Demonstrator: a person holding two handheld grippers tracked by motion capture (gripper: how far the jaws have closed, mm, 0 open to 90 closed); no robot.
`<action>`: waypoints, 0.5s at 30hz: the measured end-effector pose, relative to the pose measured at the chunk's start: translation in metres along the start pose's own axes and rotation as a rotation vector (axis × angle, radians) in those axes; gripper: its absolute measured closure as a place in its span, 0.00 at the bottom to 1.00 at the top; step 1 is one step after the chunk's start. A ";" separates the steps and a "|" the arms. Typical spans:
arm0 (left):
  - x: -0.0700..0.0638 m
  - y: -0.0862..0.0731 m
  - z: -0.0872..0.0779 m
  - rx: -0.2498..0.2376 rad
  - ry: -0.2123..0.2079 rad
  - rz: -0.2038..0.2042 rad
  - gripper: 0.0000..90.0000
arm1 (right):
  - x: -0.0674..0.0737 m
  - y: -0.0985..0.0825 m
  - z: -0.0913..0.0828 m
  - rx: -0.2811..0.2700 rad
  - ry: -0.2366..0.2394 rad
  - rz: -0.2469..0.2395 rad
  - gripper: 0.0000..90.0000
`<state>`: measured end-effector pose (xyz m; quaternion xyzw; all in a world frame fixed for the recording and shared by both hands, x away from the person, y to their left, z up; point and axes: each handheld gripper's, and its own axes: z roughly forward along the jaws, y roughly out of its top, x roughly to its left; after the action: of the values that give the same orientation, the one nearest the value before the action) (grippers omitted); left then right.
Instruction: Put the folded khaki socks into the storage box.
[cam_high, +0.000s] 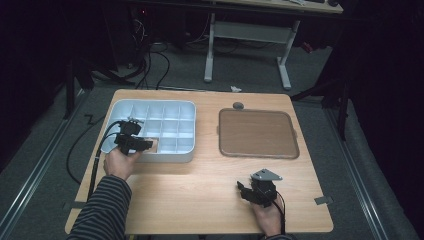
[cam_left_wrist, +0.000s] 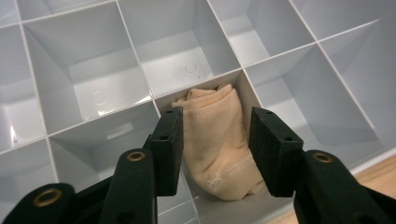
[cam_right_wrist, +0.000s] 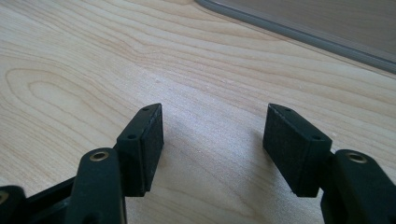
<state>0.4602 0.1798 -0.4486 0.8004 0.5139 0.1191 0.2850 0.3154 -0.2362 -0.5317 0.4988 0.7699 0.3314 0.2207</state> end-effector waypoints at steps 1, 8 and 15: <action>0.000 0.000 -0.002 -0.003 -0.004 0.001 0.61 | 0.000 0.000 0.000 0.000 0.000 0.000 0.42; -0.003 -0.004 -0.019 -0.043 -0.020 0.025 0.58 | 0.000 0.000 0.000 -0.001 0.001 0.001 0.42; -0.007 -0.010 -0.032 -0.073 -0.045 0.037 0.56 | 0.000 0.000 0.000 -0.001 0.001 0.001 0.42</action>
<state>0.4340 0.1874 -0.4281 0.8012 0.4878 0.1249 0.3233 0.3155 -0.2363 -0.5317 0.4989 0.7696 0.3321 0.2203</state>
